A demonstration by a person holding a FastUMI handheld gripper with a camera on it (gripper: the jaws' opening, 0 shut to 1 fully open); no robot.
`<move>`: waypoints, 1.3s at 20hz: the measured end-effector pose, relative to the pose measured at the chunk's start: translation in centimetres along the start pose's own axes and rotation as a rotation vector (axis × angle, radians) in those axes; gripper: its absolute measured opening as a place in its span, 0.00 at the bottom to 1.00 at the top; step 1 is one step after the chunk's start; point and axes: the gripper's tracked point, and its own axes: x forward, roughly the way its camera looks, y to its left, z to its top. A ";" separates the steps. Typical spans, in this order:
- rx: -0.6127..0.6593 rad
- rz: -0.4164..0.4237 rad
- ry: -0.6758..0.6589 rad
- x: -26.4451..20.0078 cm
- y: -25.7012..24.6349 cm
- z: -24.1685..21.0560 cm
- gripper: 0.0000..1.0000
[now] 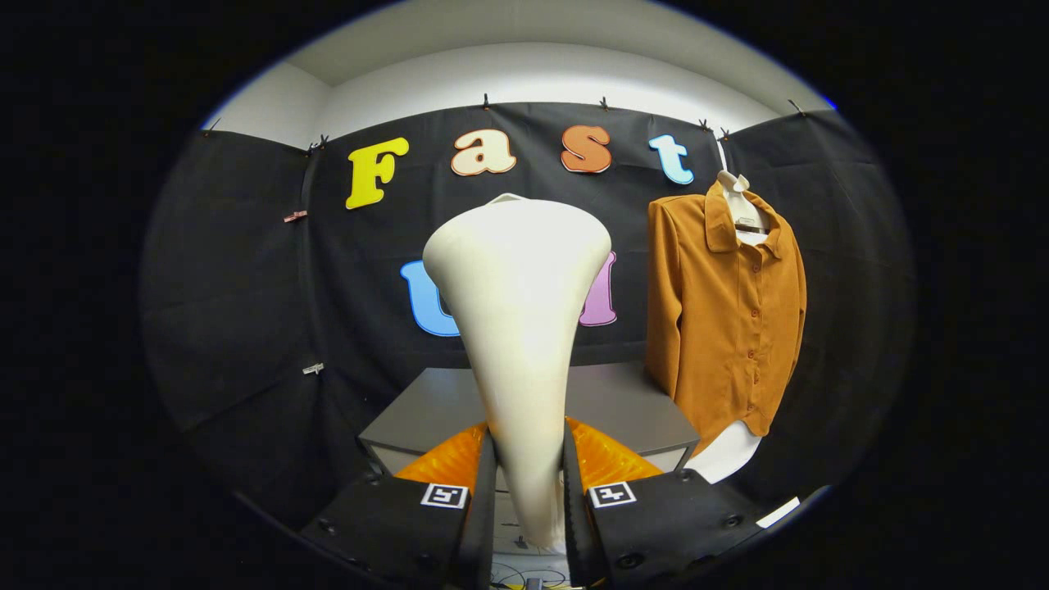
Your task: Iron the clothes twice with a garment steamer, once on the left side and once on the right side.
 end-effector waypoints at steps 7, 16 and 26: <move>-0.004 0.005 0.000 -0.3 0.1 -0.2 0.39; -0.015 0.012 -0.019 -0.9 0.5 0.1 0.39; -0.017 0.014 -0.022 -1.0 0.6 0.1 0.39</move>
